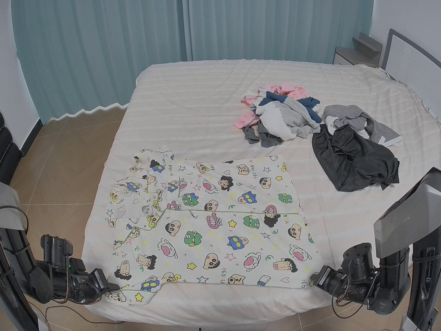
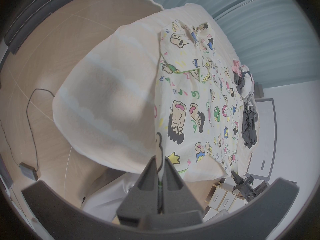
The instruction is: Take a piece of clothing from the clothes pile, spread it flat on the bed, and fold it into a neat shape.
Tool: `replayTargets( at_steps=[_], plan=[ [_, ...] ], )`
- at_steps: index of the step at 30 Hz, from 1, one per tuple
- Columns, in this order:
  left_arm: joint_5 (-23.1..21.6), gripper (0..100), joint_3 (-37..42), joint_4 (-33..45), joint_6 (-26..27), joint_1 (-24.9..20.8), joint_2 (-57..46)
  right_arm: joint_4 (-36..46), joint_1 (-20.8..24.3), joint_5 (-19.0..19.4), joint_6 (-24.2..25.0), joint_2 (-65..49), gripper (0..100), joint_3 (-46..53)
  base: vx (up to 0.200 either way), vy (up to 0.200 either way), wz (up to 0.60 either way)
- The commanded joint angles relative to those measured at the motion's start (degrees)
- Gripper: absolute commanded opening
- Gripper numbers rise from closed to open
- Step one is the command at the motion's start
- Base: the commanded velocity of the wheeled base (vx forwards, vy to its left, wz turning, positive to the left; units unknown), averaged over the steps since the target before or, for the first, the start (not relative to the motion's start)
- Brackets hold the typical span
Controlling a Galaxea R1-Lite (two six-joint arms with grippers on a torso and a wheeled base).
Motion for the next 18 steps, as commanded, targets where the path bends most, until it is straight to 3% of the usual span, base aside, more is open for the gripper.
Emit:
replayTargets(
  at_steps=[1, 18],
  plan=[
    [0.01, 0, 0.84, 2.41, -0.03, -0.05, -2.26, 0.01, 1.09, -0.21, -0.06, -1.12, 0, 1.38, 0.000, 0.000, 0.00],
    [-0.08, 0, 0.75, 5.14, -0.03, 0.91, -5.24, 2.20, 1.18, -0.47, -1.56, -7.10, 0, 1.38, 0.000, 0.000, 0.00]
  ],
)
